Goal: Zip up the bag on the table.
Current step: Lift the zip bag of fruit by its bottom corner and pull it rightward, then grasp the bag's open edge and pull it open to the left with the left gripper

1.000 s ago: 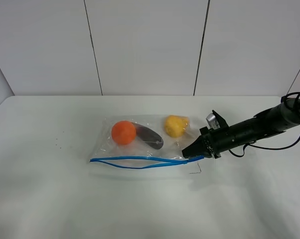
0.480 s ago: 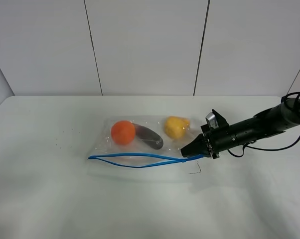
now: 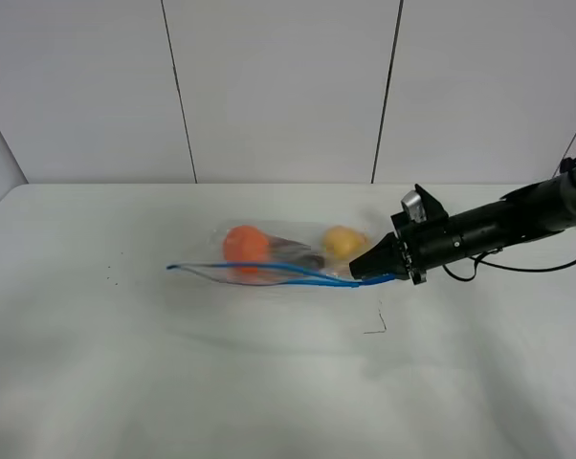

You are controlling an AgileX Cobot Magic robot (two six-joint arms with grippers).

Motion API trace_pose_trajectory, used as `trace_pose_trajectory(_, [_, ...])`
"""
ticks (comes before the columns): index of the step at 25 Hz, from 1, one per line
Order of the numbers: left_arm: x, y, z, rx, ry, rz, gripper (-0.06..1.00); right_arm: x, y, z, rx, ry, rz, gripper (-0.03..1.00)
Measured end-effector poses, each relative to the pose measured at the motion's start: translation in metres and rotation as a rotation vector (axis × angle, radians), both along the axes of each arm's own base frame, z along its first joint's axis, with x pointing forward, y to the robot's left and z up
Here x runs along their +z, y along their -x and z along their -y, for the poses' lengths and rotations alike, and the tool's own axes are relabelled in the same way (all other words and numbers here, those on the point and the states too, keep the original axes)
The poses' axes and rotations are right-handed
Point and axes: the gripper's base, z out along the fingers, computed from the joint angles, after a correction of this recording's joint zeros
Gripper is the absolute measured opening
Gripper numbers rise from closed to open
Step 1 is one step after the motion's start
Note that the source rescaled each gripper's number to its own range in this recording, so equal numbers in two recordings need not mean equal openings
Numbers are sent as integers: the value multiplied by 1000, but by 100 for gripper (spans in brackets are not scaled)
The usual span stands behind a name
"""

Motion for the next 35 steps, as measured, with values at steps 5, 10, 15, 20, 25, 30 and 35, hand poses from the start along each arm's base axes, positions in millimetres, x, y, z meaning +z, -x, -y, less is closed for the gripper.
trace_pose_trajectory(5, [0,0,0,0,0,0,100,31,-1,0,-11,3,53,0])
trace_pose_trajectory(10, [0,0,0,0,0,0,100,44,-3,1,-13,12,72,0])
trace_pose_trajectory(15, [0,0,0,0,0,0,100,43,-3,1,-7,20,71,0])
trace_pose_trajectory(20, [6,-1,7,-64,50,11,99,43,-2,1,-3,25,68,0])
trace_pose_trajectory(25, [23,-33,16,-176,55,-73,97,43,-2,1,-3,26,64,0])
trace_pose_trajectory(30, [57,-80,17,-273,-66,-67,97,43,-2,1,-8,26,55,0])
trace_pose_trajectory(35, [97,-124,24,-365,-129,-8,96,43,-2,1,-8,26,55,0])
